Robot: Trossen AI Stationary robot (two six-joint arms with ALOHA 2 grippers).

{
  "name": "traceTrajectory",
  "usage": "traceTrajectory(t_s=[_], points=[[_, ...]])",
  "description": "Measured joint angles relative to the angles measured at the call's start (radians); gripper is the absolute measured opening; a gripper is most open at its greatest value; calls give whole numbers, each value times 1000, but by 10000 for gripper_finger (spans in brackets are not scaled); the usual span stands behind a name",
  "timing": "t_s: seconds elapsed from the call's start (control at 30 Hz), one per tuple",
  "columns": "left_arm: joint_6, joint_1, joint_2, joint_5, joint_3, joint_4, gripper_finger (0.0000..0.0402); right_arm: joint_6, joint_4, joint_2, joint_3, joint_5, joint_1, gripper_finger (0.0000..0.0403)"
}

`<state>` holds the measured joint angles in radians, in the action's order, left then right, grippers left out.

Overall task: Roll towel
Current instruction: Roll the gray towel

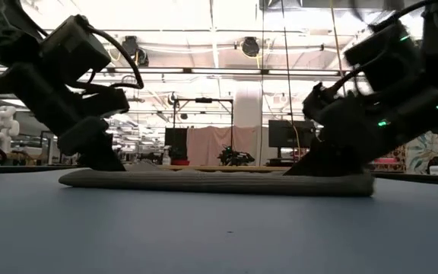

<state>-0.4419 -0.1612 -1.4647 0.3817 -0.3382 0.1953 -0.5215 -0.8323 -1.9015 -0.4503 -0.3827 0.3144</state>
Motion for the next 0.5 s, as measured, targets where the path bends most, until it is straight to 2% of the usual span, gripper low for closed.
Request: traceTrajectory(t_s=[0.1,0.27,0.37,0.5], points=[[105,0,9,0,1,31,95,-59,-2,-2,-13,7,67,3],[209,2,51,-8,-12,10,96,-88,26,-2,-66,-51,160,3],[212,-1,99,-16,-40,18,96,-41,44,4,-109,-46,172,3],[146,-37,156,-138,-80,31,96,74,73,68,-165,-55,159,3]])
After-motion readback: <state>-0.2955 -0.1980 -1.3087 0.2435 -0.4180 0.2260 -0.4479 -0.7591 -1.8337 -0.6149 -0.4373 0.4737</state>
